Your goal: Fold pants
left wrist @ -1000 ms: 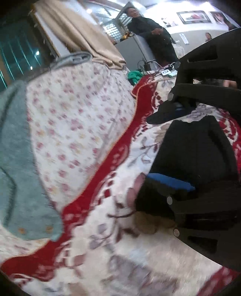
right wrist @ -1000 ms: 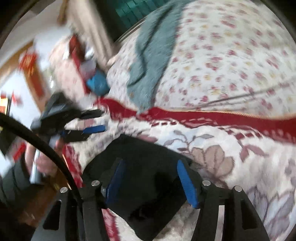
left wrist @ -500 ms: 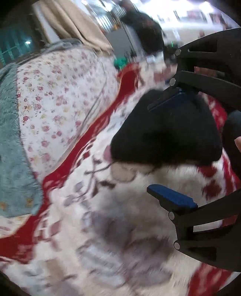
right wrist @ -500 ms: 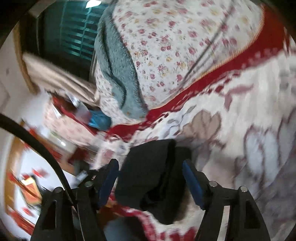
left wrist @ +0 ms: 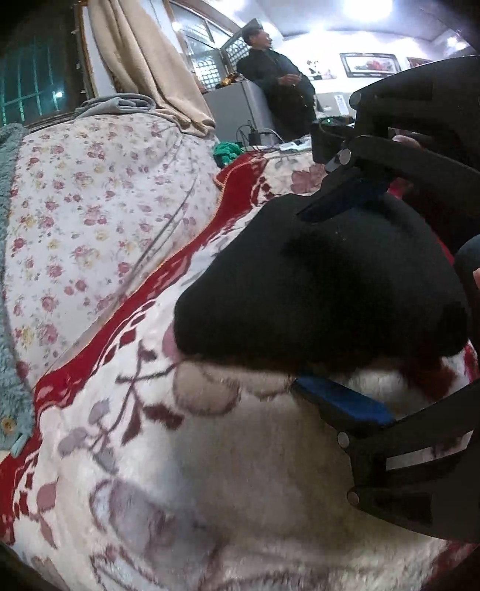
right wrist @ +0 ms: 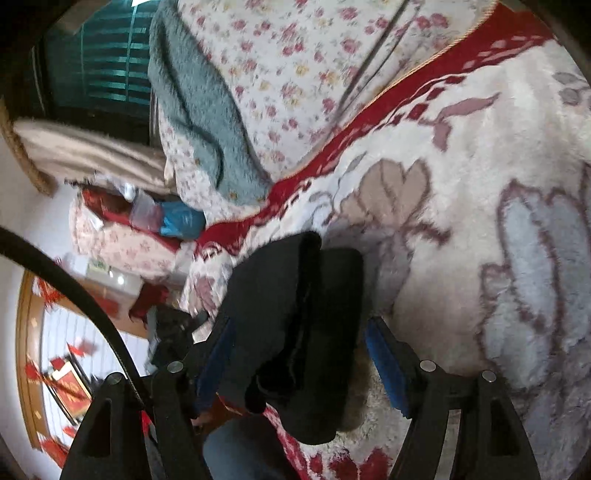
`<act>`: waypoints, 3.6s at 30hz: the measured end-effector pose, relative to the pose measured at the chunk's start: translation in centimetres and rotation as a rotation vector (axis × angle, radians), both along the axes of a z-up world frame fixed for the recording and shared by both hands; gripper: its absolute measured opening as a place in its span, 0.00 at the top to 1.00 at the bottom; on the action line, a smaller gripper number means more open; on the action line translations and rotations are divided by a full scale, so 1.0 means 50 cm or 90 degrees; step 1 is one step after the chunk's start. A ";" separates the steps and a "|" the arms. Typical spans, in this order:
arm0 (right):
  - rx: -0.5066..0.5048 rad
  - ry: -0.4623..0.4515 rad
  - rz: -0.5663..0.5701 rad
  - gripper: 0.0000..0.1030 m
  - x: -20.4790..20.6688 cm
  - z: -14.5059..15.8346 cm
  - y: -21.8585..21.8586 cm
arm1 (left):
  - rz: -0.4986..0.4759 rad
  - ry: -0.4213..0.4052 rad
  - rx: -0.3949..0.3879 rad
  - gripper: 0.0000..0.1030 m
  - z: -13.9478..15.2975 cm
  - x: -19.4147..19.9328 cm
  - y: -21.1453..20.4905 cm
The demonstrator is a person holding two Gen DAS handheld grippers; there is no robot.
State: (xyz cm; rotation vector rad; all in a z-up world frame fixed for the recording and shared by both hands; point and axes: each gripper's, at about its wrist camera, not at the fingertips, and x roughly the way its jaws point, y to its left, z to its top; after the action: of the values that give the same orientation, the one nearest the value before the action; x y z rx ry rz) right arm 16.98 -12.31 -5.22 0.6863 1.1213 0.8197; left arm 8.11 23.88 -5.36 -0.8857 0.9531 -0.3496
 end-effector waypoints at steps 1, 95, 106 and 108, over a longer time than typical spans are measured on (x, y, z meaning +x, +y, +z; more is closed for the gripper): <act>-0.006 -0.004 0.011 0.31 -0.002 -0.001 0.008 | -0.010 0.000 -0.007 0.18 0.001 0.004 -0.009; -0.499 -0.757 -0.197 0.29 -0.477 0.289 -0.019 | -0.043 -0.125 0.464 0.27 0.114 -0.133 -0.426; -0.502 -0.712 -0.203 0.23 -0.454 0.289 -0.028 | -0.042 -0.111 0.482 0.27 0.113 -0.131 -0.430; -0.514 -0.668 -0.185 0.23 -0.426 0.282 -0.023 | -0.049 -0.104 0.493 0.27 0.112 -0.128 -0.439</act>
State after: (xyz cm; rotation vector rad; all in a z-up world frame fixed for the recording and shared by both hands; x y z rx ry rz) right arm -4.32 -13.48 8.89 -0.2766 0.2916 0.3105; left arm 1.71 1.94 0.22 -0.1113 0.8694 -0.0918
